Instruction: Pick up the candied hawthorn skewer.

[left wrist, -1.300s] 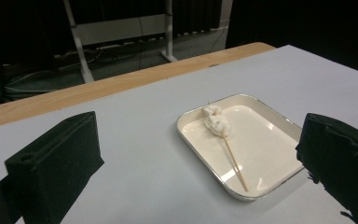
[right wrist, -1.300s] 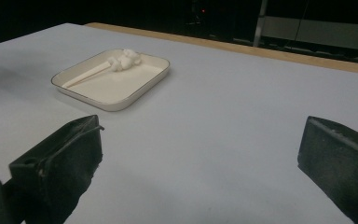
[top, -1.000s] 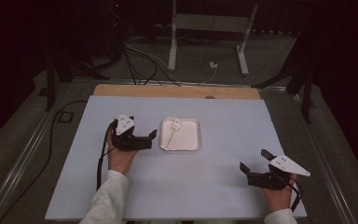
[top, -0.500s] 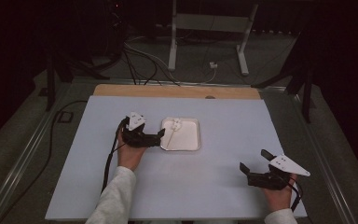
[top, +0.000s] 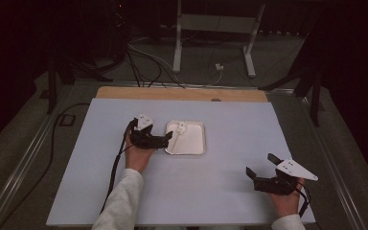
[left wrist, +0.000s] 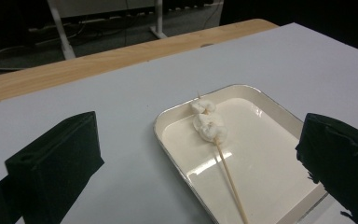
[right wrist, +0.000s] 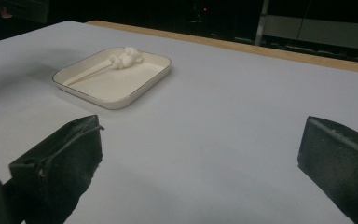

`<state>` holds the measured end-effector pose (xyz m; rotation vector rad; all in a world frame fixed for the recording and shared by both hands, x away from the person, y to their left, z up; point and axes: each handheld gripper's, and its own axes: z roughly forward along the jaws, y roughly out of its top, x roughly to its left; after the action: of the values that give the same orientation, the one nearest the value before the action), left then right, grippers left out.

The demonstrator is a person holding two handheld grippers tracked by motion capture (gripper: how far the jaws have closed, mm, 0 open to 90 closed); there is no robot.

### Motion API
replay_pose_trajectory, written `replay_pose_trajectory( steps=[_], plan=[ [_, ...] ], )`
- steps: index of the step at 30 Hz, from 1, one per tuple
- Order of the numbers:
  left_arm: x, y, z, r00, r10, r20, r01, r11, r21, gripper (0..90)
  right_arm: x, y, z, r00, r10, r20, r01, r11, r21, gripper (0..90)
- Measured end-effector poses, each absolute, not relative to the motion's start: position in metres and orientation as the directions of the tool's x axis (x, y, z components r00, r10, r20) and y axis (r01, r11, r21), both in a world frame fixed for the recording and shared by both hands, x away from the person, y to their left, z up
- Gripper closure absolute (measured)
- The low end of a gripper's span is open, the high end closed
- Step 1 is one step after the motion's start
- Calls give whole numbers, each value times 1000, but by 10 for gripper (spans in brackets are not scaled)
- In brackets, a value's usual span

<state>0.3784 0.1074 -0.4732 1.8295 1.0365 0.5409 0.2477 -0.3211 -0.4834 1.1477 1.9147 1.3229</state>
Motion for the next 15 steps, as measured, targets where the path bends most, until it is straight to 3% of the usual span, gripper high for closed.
replay_pose_trajectory(
  steps=[15],
  plan=[
    [389,97,-491,543,835,-92,467,-209,859,5,248,-321,-484,-492,870,35,341,156,927,0]
  ],
)
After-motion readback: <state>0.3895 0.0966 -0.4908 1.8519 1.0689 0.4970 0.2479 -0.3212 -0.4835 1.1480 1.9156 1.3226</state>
